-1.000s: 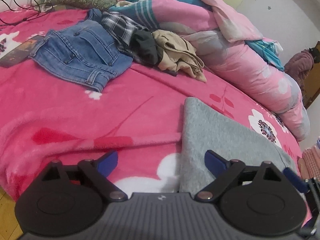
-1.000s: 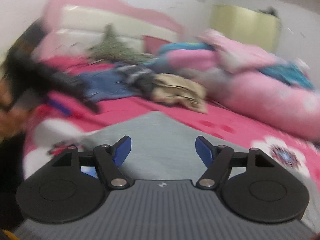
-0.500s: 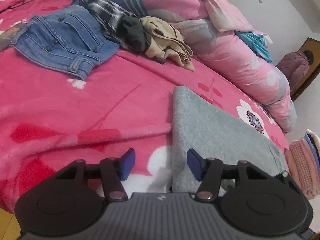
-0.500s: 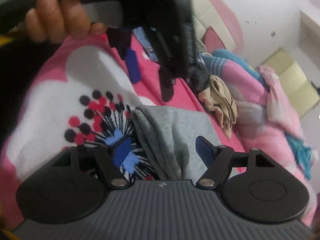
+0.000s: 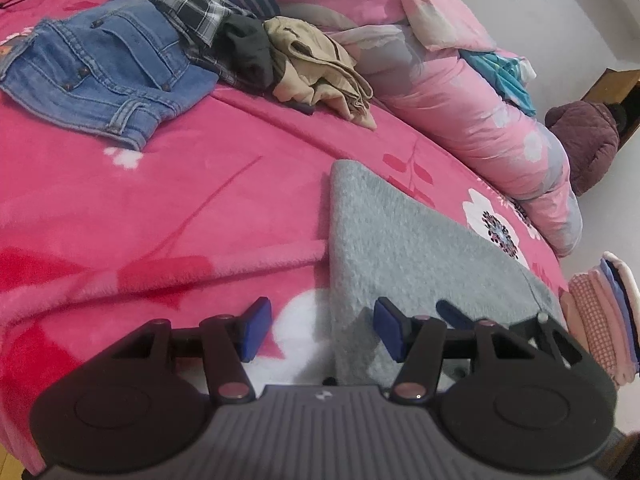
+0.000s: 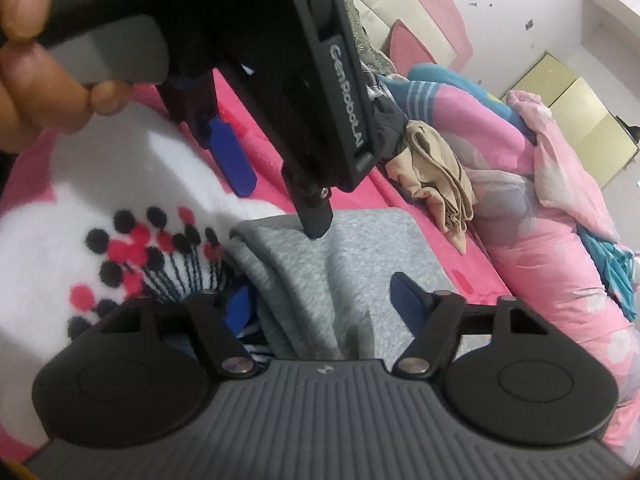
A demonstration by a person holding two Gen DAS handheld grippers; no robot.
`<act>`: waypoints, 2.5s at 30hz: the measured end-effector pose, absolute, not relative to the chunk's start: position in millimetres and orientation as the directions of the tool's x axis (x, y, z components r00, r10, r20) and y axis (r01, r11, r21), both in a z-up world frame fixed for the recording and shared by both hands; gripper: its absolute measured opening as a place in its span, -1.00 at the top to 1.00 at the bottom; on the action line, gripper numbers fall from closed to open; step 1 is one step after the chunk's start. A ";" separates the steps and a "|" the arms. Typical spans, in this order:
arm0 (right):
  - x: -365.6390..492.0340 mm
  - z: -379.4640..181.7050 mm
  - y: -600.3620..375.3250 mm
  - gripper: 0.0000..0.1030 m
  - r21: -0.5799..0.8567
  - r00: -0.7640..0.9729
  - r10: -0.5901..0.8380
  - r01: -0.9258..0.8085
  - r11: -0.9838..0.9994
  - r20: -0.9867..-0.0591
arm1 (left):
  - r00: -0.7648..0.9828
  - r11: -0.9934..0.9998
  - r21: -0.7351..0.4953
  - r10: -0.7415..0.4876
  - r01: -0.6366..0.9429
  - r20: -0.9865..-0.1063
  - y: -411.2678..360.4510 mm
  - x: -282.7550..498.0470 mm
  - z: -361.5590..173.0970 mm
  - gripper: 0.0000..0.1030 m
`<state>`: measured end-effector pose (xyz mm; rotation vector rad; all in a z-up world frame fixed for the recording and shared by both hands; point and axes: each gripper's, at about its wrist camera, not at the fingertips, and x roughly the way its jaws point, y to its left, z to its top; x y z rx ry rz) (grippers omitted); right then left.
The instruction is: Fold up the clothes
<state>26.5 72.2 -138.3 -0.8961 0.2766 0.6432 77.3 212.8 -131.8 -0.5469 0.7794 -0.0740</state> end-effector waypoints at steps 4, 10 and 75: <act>18.8 -145.3 70.9 0.01 -0.677 0.809 0.387 -0.585 0.447 -0.443 | 0.715 0.866 -0.481 -0.250 -0.136 -0.653 212.7 78.9 -128.9 -0.16; 32.7 -146.7 67.6 0.42 -0.616 0.789 0.405 -0.614 0.494 -0.462 | 0.721 0.874 -0.466 -0.233 -0.139 -0.652 212.8 87.2 -118.6 -0.30; 12.8 -119.6 -289.3 0.72 0.428 0.975 0.216 -0.175 0.886 -0.050 | 0.515 0.871 -0.229 -0.450 0.435 -0.730 -226.3 248.1 -40.0 0.31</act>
